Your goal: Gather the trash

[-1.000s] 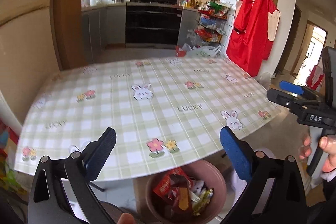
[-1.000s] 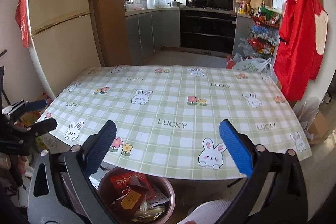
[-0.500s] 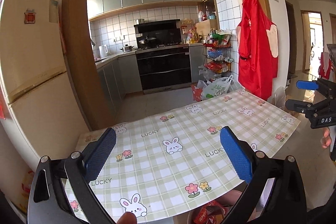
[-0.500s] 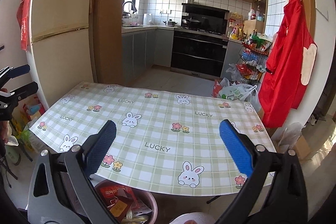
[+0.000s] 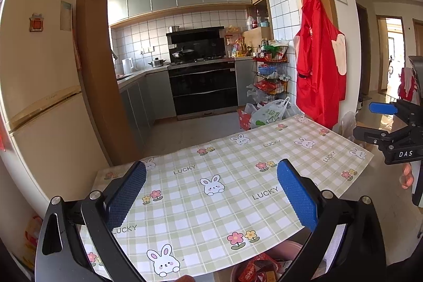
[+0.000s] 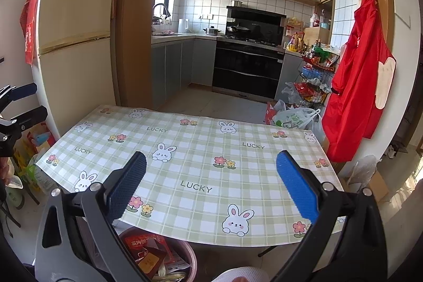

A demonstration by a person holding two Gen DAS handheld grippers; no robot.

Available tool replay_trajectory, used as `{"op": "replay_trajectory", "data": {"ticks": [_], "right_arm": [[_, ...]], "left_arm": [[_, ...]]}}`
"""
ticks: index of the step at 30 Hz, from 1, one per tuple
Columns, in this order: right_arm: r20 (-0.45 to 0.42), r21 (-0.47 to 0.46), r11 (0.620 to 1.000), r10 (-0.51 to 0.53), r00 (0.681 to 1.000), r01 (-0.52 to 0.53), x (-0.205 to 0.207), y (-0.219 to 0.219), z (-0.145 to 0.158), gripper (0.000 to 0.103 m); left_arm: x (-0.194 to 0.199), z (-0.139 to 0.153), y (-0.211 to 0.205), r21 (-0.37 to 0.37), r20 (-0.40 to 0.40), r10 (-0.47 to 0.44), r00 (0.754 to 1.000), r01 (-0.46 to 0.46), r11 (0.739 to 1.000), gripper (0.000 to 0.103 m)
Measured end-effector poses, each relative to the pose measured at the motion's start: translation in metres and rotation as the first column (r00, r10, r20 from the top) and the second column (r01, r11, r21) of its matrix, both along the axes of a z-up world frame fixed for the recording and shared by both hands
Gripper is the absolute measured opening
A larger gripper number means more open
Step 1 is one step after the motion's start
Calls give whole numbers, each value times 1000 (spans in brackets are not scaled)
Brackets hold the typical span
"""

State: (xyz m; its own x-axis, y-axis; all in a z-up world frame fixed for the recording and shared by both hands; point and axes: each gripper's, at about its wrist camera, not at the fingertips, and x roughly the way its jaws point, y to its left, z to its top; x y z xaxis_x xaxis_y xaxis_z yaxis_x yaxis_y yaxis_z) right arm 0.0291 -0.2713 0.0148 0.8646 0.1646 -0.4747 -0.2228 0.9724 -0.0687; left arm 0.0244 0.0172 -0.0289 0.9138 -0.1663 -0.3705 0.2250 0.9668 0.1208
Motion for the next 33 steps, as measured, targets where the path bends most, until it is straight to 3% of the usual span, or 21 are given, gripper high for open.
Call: {"op": "replay_trajectory", "data": {"ticks": [12,33], "right_arm": [[-4,1,1000,-4,1000,4,1,-1,0,97],[-5,-3,1000,-15,1000,14,0,-7,0,97]], "left_arm": [[1,2,2,-33,-13,-7,1000,7,999,97],[-2,4,-3,-17,-11,-17,1000,16,1000,97]]}}
